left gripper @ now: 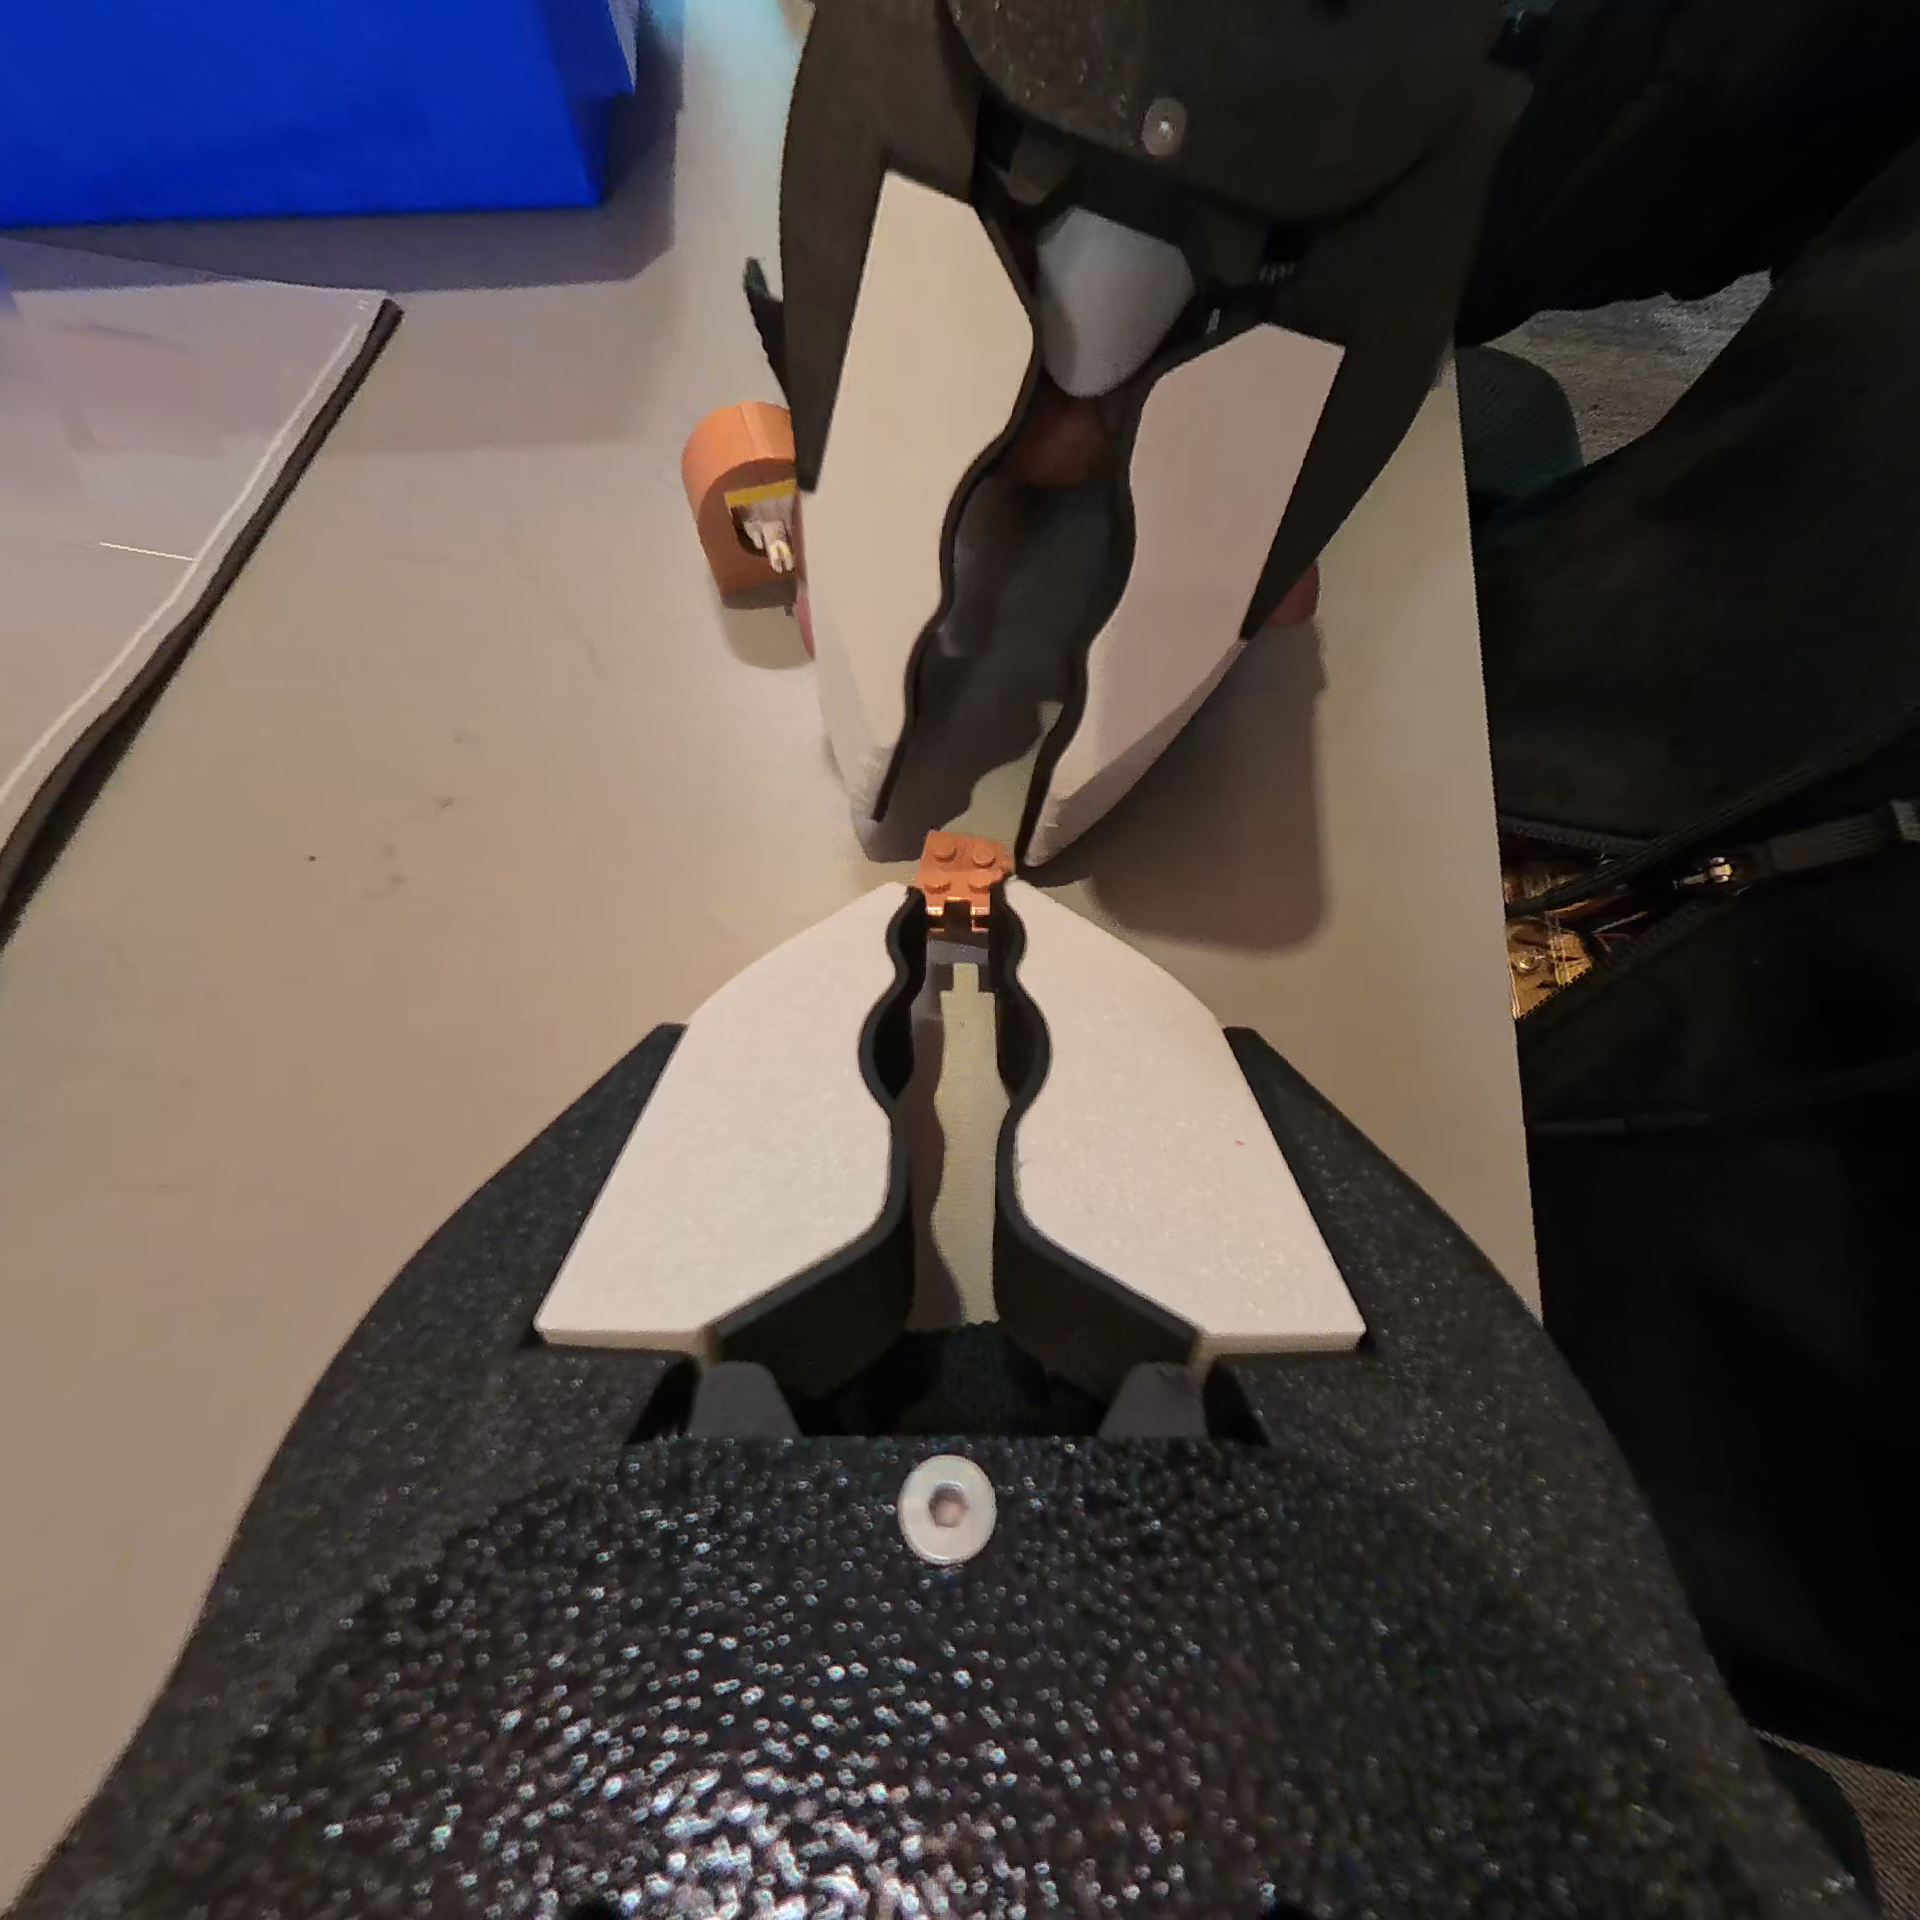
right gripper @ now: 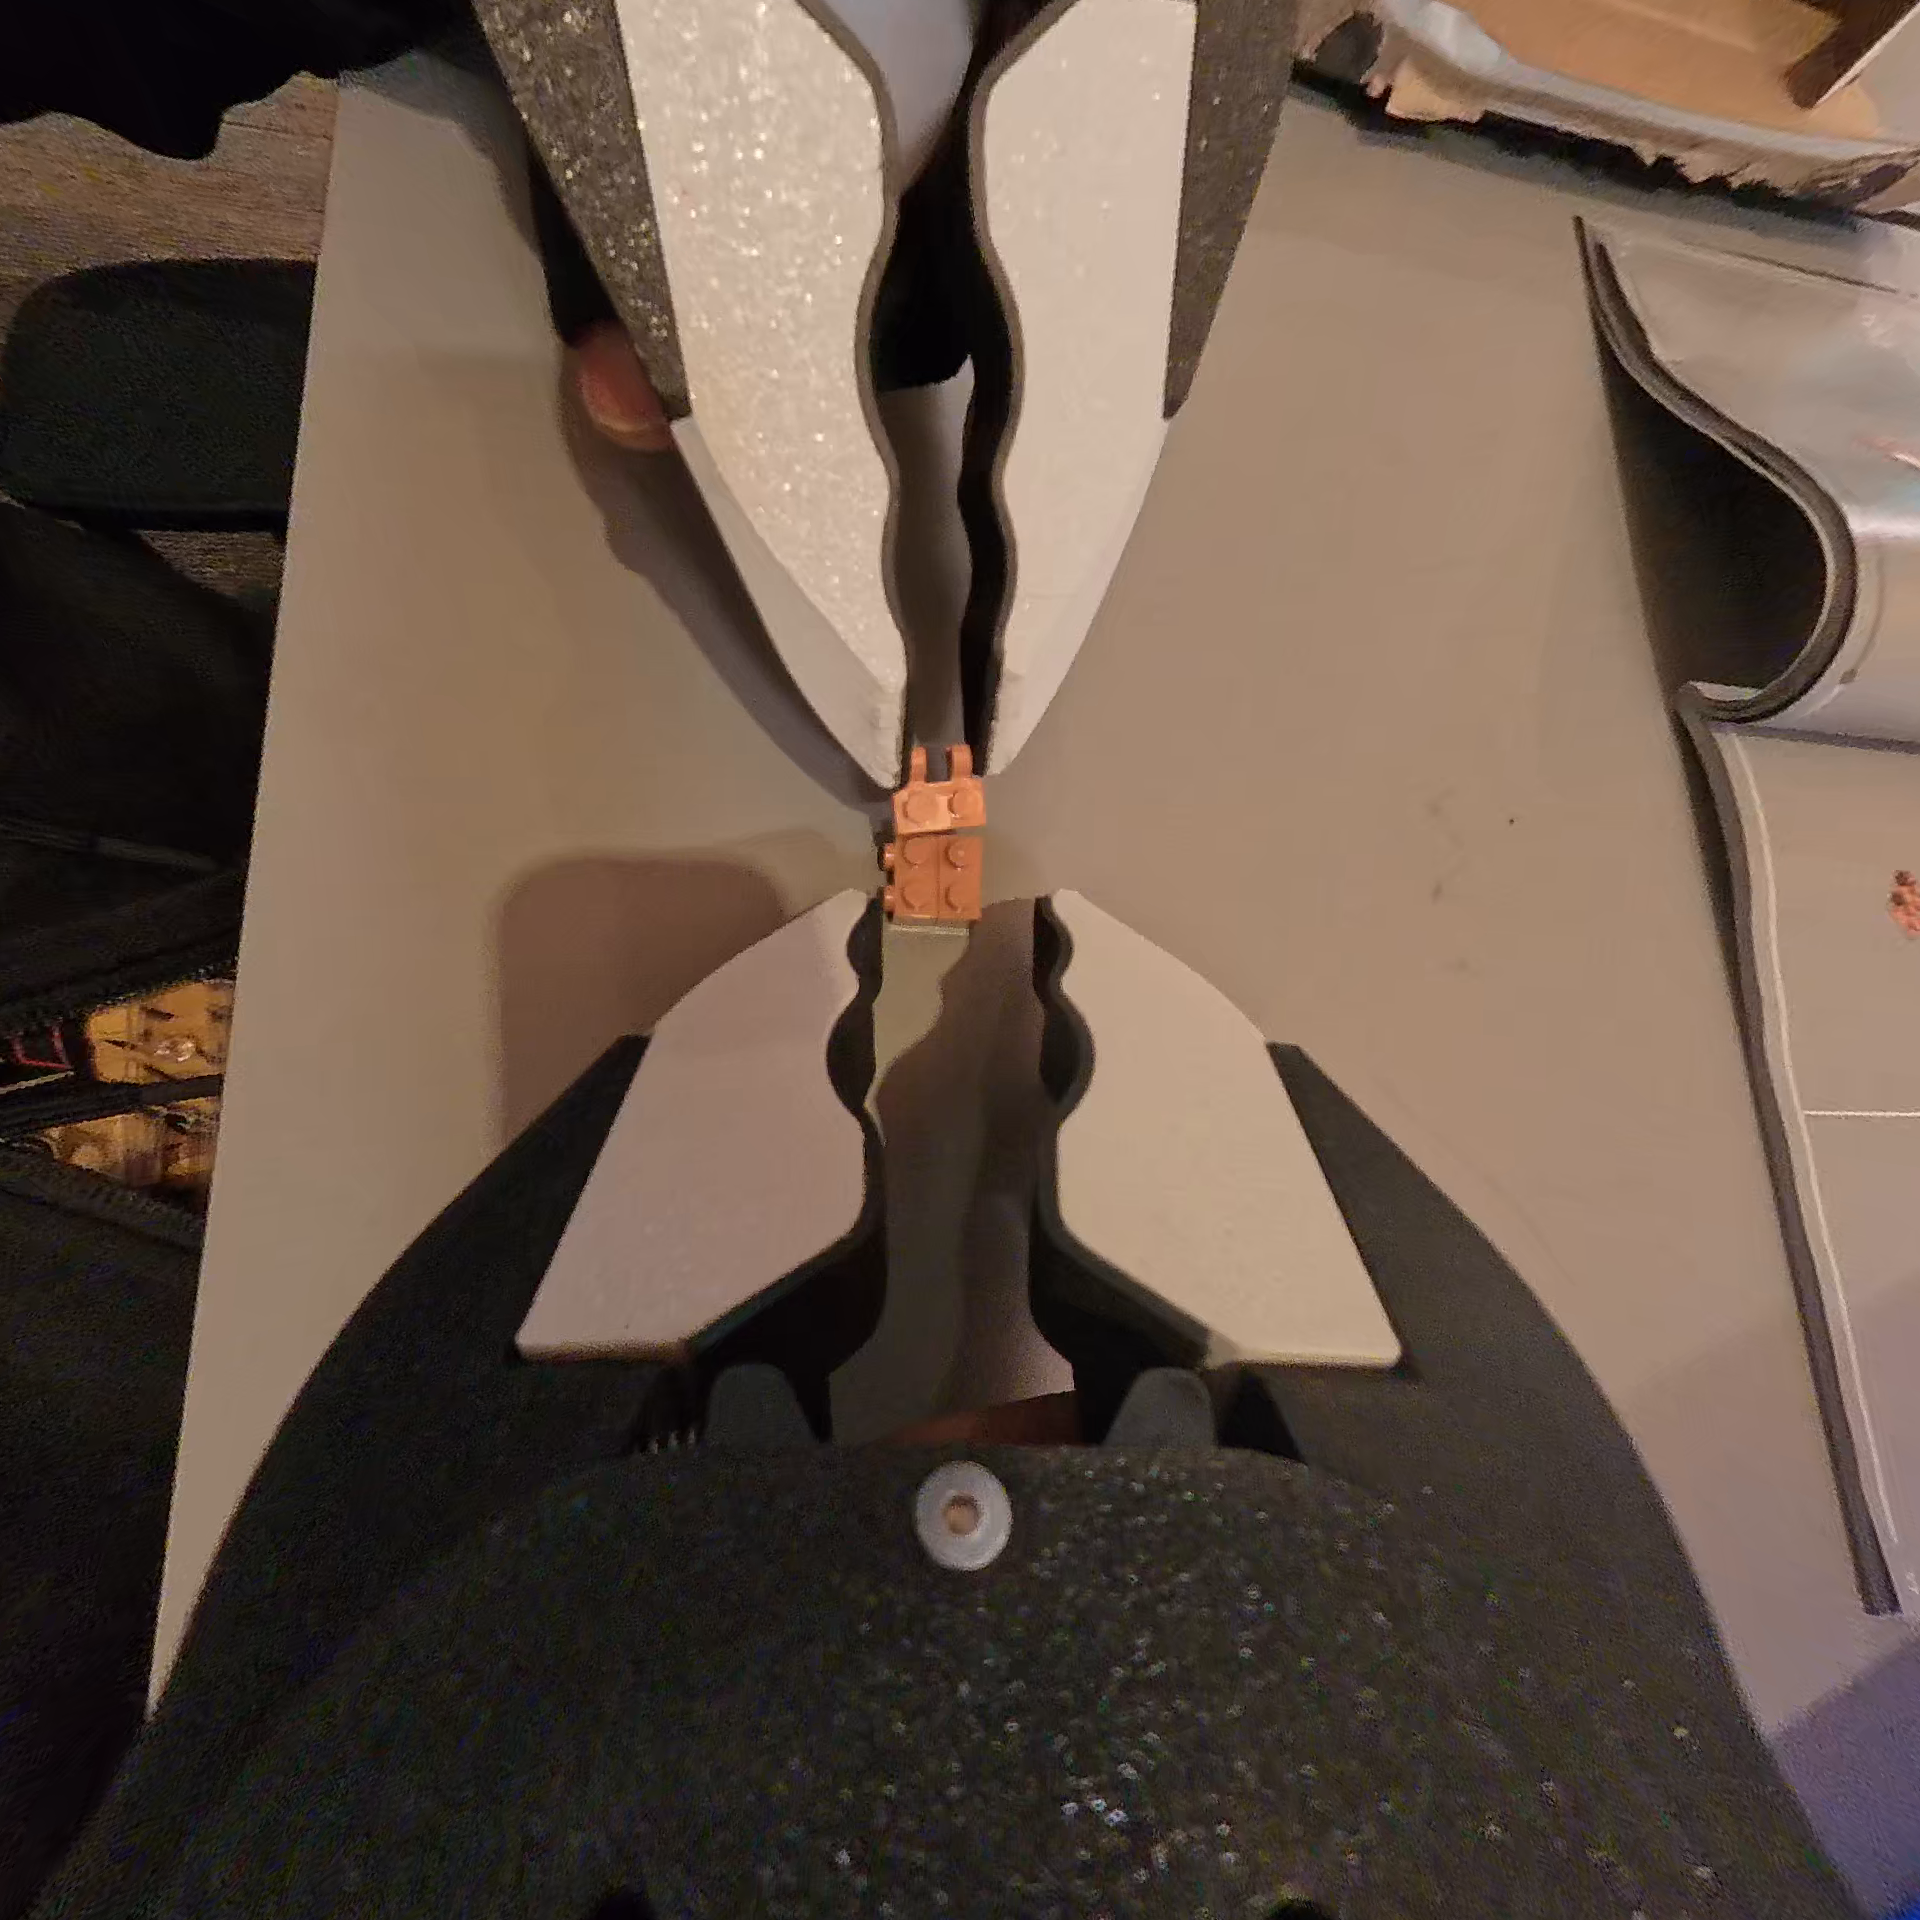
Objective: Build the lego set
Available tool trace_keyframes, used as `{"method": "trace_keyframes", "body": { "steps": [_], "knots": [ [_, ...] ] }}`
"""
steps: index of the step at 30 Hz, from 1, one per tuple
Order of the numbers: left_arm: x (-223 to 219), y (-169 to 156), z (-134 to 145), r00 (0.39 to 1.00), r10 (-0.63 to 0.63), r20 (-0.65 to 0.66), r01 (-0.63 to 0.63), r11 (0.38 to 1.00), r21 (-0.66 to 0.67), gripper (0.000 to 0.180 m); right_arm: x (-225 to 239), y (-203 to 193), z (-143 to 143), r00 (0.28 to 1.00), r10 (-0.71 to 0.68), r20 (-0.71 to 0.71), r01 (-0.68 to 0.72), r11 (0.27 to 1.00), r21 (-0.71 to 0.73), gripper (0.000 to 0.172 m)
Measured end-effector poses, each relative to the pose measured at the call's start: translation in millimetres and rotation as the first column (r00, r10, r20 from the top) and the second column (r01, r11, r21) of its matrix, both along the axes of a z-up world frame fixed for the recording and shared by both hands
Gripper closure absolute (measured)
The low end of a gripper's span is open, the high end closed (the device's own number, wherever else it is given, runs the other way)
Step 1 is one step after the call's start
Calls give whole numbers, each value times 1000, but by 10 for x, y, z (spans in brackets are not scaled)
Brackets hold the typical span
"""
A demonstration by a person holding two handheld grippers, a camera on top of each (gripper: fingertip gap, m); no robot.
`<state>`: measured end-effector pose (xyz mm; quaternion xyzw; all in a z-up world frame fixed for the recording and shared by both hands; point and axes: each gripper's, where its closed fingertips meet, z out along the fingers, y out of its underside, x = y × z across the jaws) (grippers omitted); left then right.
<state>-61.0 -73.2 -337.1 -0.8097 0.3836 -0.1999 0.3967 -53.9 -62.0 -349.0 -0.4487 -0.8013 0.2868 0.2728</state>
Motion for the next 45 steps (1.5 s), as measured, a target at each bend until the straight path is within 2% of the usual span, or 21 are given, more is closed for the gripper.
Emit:
{"method": "trace_keyframes", "body": {
  "steps": [8, 12, 21, 30, 45],
  "knots": [
    [-2, -4, 8, 1000, -17, 15, 17, 1000, -10, 170, -22, -43, -14, 1000, 10, 22, -10, 1000, -25, 143],
    [2, -6, -2, 1000, -28, 7, 28, 1000, -10, 170, -40, -70, -22, 1000, 7, 30, -6, 1000, -25, 154],
    [9, 7, 60, 998, -53, 22, 52, 998, 39, 170, -50, -84, 64, 999, 15, -52, -17, 999, -39, 155],
    [21, -6, 108, 996, -85, 28, 82, 993, 84, 170, -43, -108, 182, 994, 17, -107, -30, 992, -121, 155],
    [32, -17, 100, 995, -102, -4, 102, 988, 116, 170, -30, -116, 185, 994, 27, -107, -41, 991, -128, 155]
  ]
}}
